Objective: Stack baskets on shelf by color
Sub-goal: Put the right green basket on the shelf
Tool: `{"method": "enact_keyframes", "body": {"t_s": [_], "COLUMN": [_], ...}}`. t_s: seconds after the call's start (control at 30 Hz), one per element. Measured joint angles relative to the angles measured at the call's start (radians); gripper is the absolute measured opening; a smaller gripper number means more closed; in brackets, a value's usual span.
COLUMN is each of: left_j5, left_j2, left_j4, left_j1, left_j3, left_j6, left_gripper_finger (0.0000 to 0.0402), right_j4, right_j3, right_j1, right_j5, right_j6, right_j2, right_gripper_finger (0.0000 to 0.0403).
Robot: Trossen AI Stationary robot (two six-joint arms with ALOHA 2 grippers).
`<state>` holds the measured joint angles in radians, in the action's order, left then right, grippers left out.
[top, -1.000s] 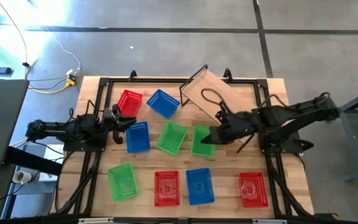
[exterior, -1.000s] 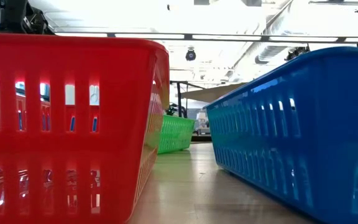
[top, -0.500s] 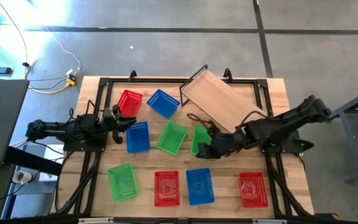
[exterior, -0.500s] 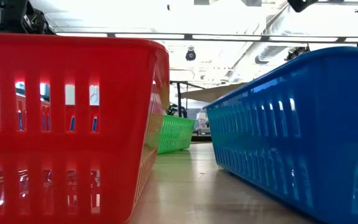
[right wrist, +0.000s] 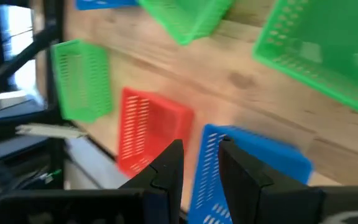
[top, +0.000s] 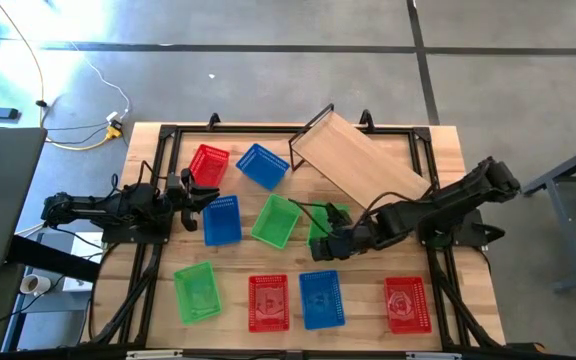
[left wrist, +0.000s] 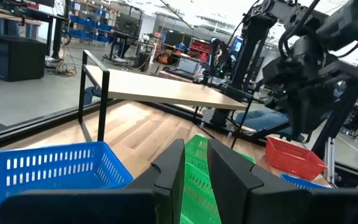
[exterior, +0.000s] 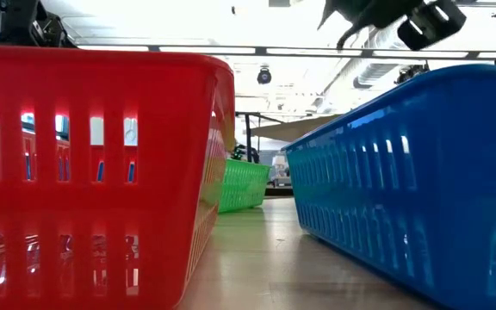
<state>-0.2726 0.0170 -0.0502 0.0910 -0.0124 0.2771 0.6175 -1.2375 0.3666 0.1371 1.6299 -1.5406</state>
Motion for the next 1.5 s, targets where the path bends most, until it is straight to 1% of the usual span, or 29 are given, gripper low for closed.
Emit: {"method": "enact_keyframes", "body": {"t_s": [0.07, 0.1, 0.27, 0.47, 0.57, 0.9, 1.03, 1.17, 1.5], "left_j5": [0.0, 0.0, 0.0, 0.0, 0.0, 0.0, 0.0, 0.0, 0.0], "left_j2": [0.0, 0.0, 0.0, 0.0, 0.0, 0.0, 0.0, 0.0, 0.0], "left_j4": [0.0, 0.0, 0.0, 0.0, 0.0, 0.0, 0.0, 0.0, 0.0], "left_j1": [0.0, 0.0, 0.0, 0.0, 0.0, 0.0, 0.0, 0.0, 0.0], "left_j3": [0.0, 0.0, 0.0, 0.0, 0.0, 0.0, 0.0, 0.0, 0.0], "left_j6": [0.0, 0.0, 0.0, 0.0, 0.0, 0.0, 0.0, 0.0, 0.0], "left_gripper_finger": [0.0062, 0.0062, 0.0062, 0.0062, 0.0062, 0.0062, 0.0062, 0.0062, 0.0062], "right_j4": [0.018, 0.021, 0.029, 0.017, 0.021, 0.044, 0.054, 0.058, 0.082], "right_j3": [0.001, 0.001, 0.001, 0.001, 0.001, 0.001, 0.001, 0.001, 0.001], "right_j1": [0.0, 0.0, -0.007, -0.032, -0.04, -0.046, -0.051, -0.06, -0.087], "right_j5": [0.0, -0.005, -0.019, -0.079, -0.09, -0.086, -0.079, -0.033, -0.039], "right_j6": [-0.015, -0.048, -0.27, -0.57, -0.686, -1.093, -1.14, -1.141, -1.139], "right_j2": [-0.017, -0.025, -0.054, -0.068, -0.071, -0.087, -0.13, -0.156, -0.23], "right_gripper_finger": [0.0087, 0.0087, 0.0087, 0.0087, 0.0088, 0.0124, 0.0126, 0.0126, 0.0126]}}
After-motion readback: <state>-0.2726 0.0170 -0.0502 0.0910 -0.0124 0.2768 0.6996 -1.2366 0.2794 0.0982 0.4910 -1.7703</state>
